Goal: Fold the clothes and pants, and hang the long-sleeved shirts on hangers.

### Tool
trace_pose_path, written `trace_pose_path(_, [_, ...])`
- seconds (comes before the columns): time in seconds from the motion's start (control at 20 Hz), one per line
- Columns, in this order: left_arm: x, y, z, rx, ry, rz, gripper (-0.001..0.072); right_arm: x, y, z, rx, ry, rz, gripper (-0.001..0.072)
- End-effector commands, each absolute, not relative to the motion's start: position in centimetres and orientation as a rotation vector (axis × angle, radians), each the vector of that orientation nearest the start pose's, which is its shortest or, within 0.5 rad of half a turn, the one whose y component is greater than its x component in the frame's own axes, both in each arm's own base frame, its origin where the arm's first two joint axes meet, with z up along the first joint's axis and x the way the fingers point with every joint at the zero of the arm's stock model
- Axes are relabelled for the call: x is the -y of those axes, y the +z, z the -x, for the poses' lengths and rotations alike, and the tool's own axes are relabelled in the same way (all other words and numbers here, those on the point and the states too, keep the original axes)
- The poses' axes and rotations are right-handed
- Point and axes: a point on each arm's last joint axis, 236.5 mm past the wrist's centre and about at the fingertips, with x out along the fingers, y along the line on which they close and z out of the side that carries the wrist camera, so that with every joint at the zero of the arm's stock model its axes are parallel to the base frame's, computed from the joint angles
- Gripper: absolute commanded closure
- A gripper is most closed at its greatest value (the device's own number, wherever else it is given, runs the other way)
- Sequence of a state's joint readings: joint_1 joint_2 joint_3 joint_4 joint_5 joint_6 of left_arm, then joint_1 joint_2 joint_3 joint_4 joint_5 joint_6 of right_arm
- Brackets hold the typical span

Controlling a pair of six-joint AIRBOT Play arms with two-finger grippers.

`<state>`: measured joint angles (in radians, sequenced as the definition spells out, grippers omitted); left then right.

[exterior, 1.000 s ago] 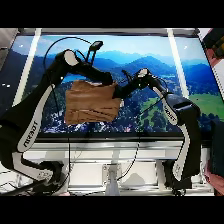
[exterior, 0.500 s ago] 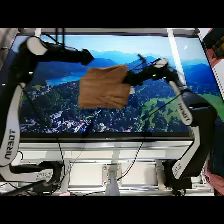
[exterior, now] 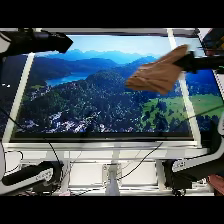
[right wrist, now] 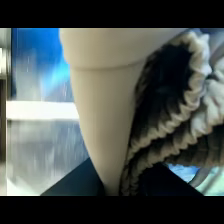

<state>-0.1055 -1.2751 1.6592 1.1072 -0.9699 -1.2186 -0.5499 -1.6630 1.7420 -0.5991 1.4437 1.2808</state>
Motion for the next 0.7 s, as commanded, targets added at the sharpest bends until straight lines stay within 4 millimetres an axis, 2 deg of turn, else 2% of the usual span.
trace_pose_path(0.0, [12.6, 28.2, -46.4, -0.478, -0.459, -0.037, 0.024, 16.6, 18.3, -43.8, -0.771, 0.186, -0.888, 0.0681])
trace_pose_path(0.2, [12.4, 28.3, -46.3, -0.475, -0.454, -0.043, 0.024, 25.1, 21.1, -36.8, -0.654, -0.058, -0.971, 0.068])
trace_pose_path(0.3, [11.9, 28.2, -46.4, -0.479, -0.436, -0.066, 0.024, 28.2, 21.9, -33.1, -0.608, -0.16, -1.032, 0.068])
trace_pose_path(0.45, [10.8, 27.8, -46.7, -0.487, -0.395, -0.117, 0.0239, 30.6, 21.8, -27.5, -0.604, -0.258, -1.101, 0.068])
trace_pose_path(0.65, [10.1, 27.6, -46.9, -0.491, -0.373, -0.145, 0.024, 33.6, 18.3, -18.2, -0.698, -0.527, -1.226, 0.068])
